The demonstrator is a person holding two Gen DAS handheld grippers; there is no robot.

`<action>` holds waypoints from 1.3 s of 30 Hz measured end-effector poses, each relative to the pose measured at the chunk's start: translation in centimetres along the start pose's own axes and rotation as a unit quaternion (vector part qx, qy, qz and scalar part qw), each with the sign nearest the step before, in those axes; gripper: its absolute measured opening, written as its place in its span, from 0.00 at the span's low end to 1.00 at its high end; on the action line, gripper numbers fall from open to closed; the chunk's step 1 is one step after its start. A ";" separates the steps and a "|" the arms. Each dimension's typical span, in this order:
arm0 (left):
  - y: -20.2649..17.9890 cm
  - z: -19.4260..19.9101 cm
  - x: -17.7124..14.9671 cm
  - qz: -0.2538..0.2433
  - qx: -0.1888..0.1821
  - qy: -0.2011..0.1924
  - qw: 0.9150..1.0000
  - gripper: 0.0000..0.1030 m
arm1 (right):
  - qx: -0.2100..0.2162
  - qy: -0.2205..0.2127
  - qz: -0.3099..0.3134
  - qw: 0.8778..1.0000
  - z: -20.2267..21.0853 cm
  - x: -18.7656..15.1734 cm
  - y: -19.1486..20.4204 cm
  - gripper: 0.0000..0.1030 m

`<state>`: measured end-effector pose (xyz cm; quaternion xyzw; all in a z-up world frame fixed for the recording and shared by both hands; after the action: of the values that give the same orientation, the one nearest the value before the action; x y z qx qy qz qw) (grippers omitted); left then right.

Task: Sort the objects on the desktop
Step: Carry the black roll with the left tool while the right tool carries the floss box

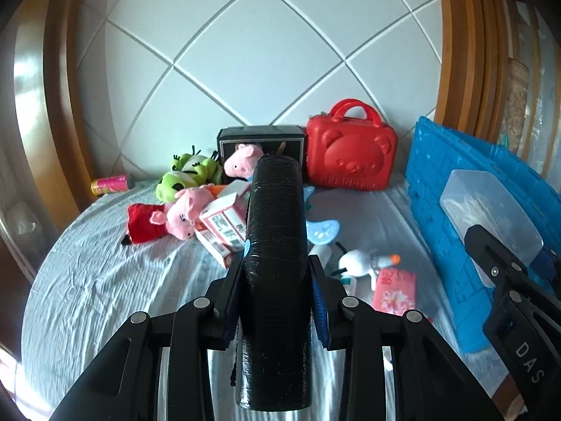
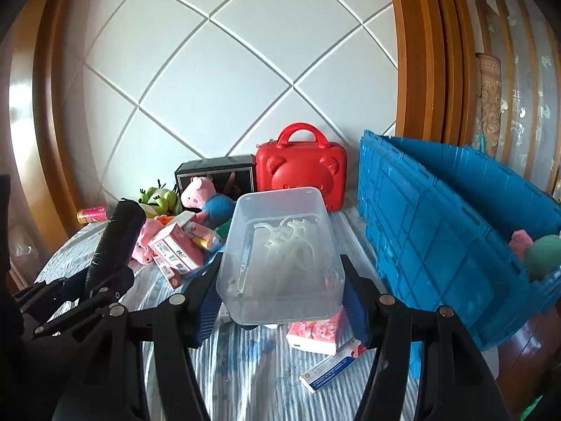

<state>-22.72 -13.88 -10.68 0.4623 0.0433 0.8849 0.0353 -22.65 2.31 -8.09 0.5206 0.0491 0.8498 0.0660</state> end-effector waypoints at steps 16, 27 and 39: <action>-20.4 10.4 4.9 0.037 0.034 -0.076 0.996 0.33 | 0.057 -0.075 0.036 0.995 9.0 8.1 -20.1 0.58; -34.9 9.4 9.0 -0.026 -0.003 -0.070 0.997 0.33 | -0.007 -0.063 -0.023 0.998 7.9 9.5 -35.6 0.58; -42.6 4.2 10.2 -0.067 -0.039 -0.034 0.996 0.33 | -0.054 -0.035 -0.042 0.997 4.1 9.1 -41.7 0.58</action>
<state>-24.10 29.73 -4.63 0.4861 0.0381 0.8656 0.1137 -20.56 44.95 -4.54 0.5432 0.0226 0.8289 0.1318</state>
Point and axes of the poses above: each gripper's, at about its wrist camera, not at the fingertips, and z roughly against the way its jaws point, y to its left, x to its top, the point moved 8 cm from there along -z, roughly the way its jaws point, and after that the axes turned 9 degrees about -z, right-handed, at the moved point
